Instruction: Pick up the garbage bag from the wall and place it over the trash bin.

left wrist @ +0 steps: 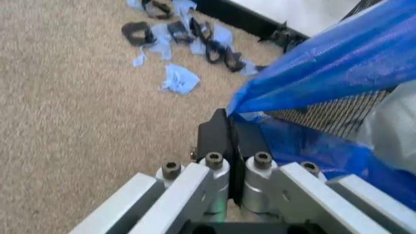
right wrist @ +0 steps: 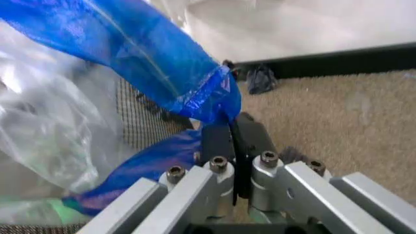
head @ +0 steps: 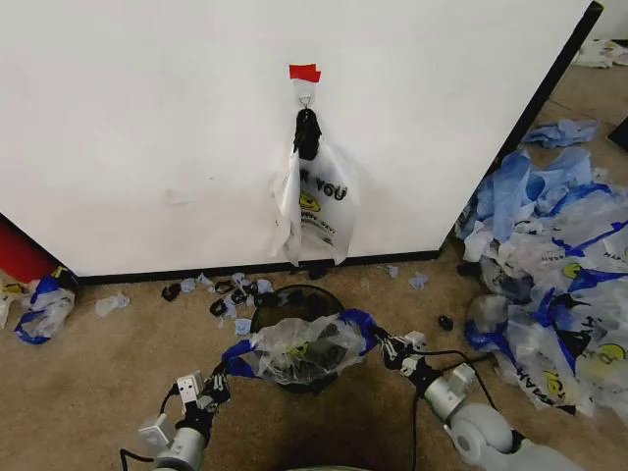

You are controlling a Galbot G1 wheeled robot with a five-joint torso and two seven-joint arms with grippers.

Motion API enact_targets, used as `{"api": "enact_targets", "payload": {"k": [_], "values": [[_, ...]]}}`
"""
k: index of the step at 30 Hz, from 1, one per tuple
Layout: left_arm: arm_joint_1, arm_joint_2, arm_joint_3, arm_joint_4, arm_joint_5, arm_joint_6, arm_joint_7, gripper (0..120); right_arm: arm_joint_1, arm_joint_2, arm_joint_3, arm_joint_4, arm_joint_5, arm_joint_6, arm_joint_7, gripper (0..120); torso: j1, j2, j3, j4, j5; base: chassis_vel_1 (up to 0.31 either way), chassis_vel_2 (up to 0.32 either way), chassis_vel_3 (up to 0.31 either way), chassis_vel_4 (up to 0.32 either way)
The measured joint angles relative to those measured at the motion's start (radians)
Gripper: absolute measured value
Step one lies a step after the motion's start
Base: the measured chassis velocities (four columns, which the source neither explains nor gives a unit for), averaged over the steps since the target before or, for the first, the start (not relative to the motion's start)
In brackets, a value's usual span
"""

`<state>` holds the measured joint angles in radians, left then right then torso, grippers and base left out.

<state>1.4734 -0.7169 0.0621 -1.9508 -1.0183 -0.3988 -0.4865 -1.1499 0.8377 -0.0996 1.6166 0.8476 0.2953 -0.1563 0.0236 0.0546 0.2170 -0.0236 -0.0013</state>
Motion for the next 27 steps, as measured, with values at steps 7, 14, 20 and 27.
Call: {"api": "enact_targets", "payload": {"k": [7,14,20,27], "values": [[-0.006,-0.021,0.010,0.025,0.010,-0.005,0.012,0,0.059,0.048,-0.058,-0.081,-0.002,0.001,0.000,0,0.000,0.000,0.000,0.0001,0.0001,0.000,0.000,0.000,0.000],[-0.023,-0.038,-0.003,0.025,0.012,-0.010,0.024,0,0.082,0.080,-0.061,-0.114,0.010,0.005,-0.016,0,0.000,0.000,0.000,-0.0001,0.0001,0.000,0.000,0.000,0.000],[-0.029,-0.044,-0.009,0.042,0.005,-0.013,0.045,0,0.099,0.084,-0.068,-0.130,0.010,0.000,-0.018,0,0.000,0.000,0.000,-0.0001,0.0000,0.000,0.000,0.000,0.000],[-0.039,-0.070,0.011,0.103,0.011,-0.014,0.060,0,0.122,0.106,-0.091,-0.177,-0.004,-0.004,-0.018,0,0.000,0.000,0.000,0.0001,0.0001,0.000,0.000,0.000,0.000]]}}
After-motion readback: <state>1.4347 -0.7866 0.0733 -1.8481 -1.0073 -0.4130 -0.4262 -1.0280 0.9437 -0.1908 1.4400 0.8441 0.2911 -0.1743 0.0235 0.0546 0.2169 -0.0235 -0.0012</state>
